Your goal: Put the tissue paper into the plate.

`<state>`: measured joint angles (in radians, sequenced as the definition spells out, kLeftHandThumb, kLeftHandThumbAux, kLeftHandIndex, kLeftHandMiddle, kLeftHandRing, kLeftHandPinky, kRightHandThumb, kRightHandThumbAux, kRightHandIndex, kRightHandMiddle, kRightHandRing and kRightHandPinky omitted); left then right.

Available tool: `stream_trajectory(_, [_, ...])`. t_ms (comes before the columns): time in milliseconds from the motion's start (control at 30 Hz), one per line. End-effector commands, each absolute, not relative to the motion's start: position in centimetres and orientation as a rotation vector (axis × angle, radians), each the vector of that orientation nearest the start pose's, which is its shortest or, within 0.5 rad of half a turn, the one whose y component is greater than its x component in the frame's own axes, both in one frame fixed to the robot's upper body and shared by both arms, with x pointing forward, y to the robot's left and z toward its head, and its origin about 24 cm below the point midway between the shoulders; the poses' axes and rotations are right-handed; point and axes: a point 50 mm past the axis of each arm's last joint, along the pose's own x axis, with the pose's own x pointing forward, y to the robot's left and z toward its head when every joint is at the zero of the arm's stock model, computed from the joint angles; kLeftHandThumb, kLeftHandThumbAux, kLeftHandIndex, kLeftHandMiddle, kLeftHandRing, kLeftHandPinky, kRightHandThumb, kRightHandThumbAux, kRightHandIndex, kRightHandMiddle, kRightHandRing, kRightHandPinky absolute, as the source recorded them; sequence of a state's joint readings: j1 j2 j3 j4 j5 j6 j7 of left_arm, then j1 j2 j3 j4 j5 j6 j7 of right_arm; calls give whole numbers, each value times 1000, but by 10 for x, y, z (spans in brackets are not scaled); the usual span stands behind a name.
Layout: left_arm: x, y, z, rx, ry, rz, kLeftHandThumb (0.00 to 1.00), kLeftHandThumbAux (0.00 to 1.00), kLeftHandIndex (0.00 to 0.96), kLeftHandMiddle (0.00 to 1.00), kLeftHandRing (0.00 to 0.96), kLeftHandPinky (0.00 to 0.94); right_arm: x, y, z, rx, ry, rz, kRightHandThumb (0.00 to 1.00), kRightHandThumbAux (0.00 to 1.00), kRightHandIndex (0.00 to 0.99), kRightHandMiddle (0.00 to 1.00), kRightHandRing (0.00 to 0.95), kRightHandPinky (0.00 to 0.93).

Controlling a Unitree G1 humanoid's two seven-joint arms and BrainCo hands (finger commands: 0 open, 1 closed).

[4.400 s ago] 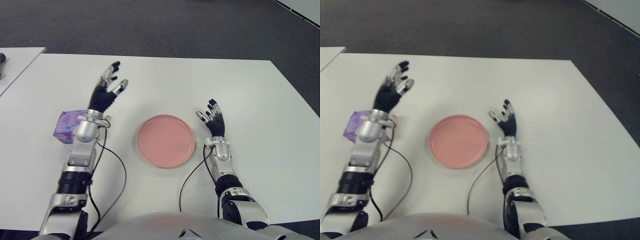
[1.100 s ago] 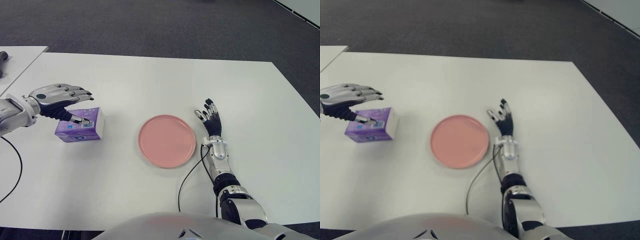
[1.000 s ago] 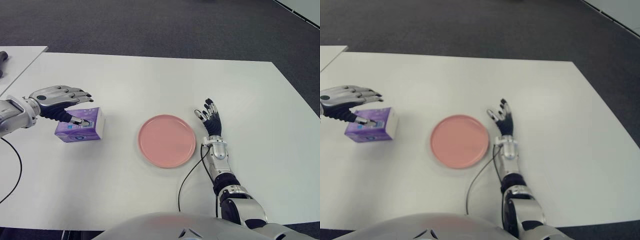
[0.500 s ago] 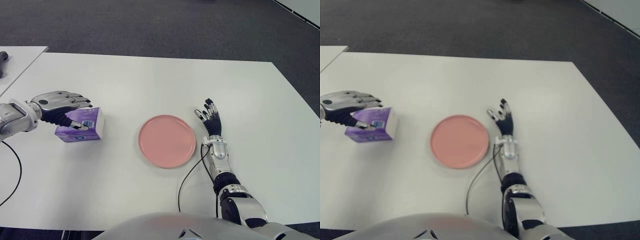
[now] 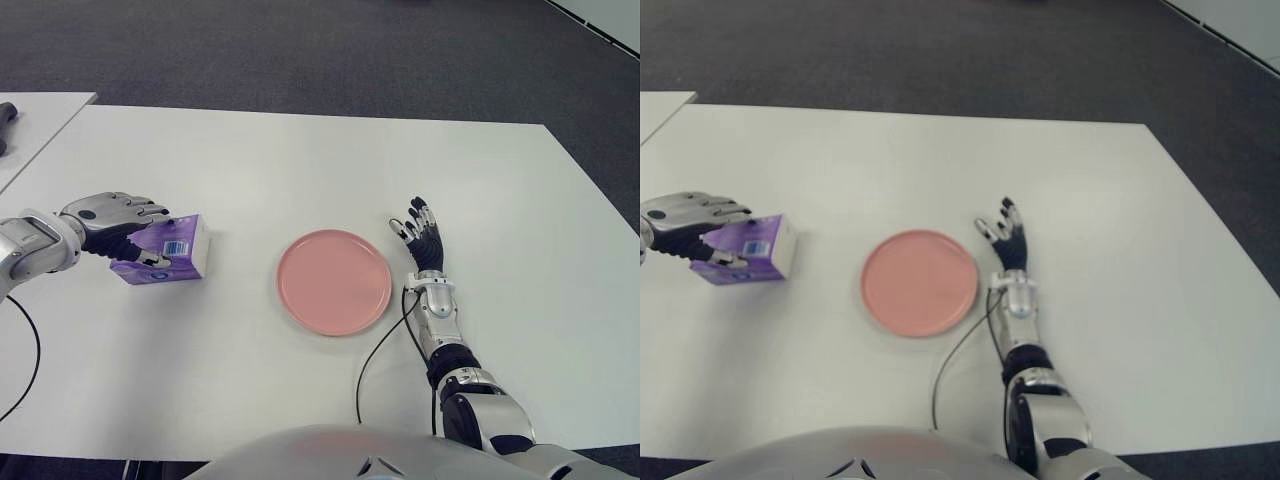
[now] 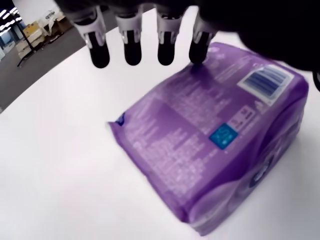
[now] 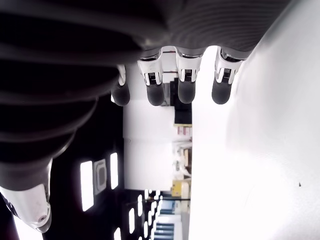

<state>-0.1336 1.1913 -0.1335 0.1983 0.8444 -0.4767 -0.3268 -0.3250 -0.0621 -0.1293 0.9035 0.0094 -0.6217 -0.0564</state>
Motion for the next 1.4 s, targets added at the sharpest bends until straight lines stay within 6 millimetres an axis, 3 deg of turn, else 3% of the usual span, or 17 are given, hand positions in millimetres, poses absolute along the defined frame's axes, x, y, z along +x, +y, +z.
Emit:
stream_trajectory(33, [253,312,107,2028,178,-709,283,76,0,0,0,0,258,-179,-52,-13,158,-138,116,607,18,45,42,75])
stream_trajectory(567, [259,314,67,2012,78,-623,190,111,0,0,0,0,258,-182,-52,-13,158,-139,116,607,18,45,42,75])
stream_trajectory(733, [261,323,43,1995,97,-557,143,128,0,0,0,0,258,-183,-52,-13,157,-139,116,607,18,45,42,75])
stream_trajectory(967, [263,328,39,1979,64,-487,89,153,0,0,0,0,258,-183,-52,-13,157,-139,116,607,18,45,42,75])
stream_trajectory(1400, [263,326,24,1896,-3,-351,74,214,0,0,0,0,257,-188,-51,-13,152,-140,116,607,18,45,42,75])
